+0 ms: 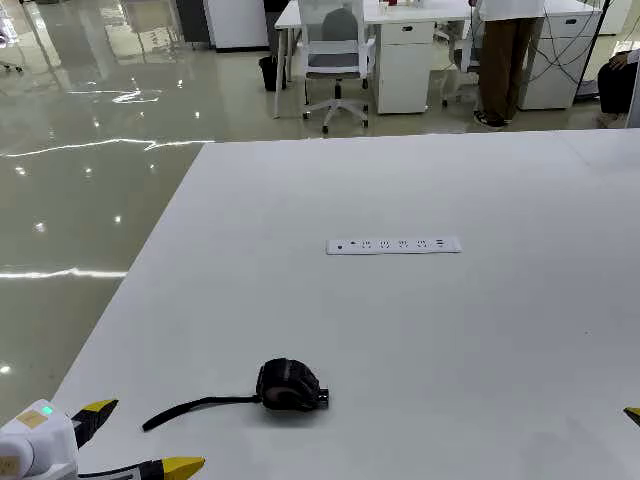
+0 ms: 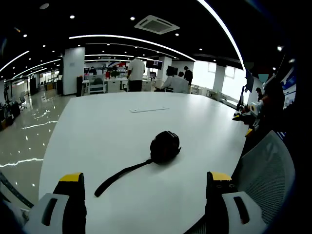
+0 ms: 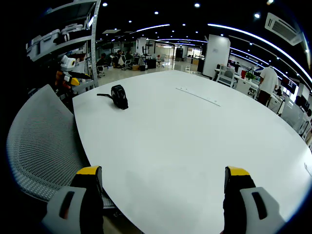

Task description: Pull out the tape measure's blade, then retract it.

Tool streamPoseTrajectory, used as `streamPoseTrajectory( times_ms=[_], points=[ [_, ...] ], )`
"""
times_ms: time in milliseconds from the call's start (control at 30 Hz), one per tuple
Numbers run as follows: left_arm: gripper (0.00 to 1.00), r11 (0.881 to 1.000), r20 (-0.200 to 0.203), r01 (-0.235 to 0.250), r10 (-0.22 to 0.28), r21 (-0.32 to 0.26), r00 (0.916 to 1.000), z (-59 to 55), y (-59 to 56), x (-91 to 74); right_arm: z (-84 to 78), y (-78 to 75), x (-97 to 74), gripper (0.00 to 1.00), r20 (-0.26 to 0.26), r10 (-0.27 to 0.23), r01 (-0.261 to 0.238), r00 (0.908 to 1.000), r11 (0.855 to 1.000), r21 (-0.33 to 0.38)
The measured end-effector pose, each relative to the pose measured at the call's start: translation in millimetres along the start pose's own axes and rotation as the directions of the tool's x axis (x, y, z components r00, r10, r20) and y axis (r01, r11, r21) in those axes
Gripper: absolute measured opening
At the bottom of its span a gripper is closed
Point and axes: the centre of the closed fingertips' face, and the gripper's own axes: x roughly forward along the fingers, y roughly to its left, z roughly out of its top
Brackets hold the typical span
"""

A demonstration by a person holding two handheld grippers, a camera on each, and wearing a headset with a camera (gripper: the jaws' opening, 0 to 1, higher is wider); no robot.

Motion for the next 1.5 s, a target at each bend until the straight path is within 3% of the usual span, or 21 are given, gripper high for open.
streamPoseTrajectory(
  times_ms=[300,533,1067,1133,1233,1333,1500],
  points=[
    [1.0,1.0,-0.005,0.019,-0.019,0.021,0.9998,-5.1,0.1,-0.2,3.7,2.1,0.3,1.0,0.024,0.007,-0.008,0.9997,1.0,0.005],
    [1.0,0.995,-0.011,0.074,-0.073,0.068,0.9972,-5.4,-14.0,6.4,-2.8,-1.1,-1.3,1.0,0.011,0.008,-0.008,0.9999,1.0,-0.007],
    [1.0,0.994,-0.012,0.088,-0.087,0.059,0.9961,-7.0,-11.9,10.2,-2.3,-3.3,0.3,1.0,0.0,0.013,-0.013,0.9999,1.0,-0.006],
    [1.0,0.994,-0.029,0.093,-0.092,0.056,0.9953,-8.6,-11.9,11.8,-1.3,-4.4,1.1,1.0,-0.001,0.013,-0.013,0.9999,1.0,-0.004],
    [1.0,0.995,-0.044,0.059,-0.056,0.078,0.9975,-7.9,-4.2,15.4,1.6,-5.2,4.3,1.0,0.001,0.018,-0.018,0.9998,1.0,-0.013],
    [1.0,0.995,-0.065,0.082,-0.078,0.06,0.9949,-6.7,-4.1,18.8,4.8,-7.6,10.7,1.0,-0.01,0.024,-0.024,0.9997,1.0,-0.017],
    [1.0,0.986,-0.111,0.13,-0.118,0.108,0.9868,-4.5,-8.5,28.6,18.0,-6.2,21.3,1.0,-0.008,0.038,-0.038,0.9992,0.998,-0.042]
  ],
)
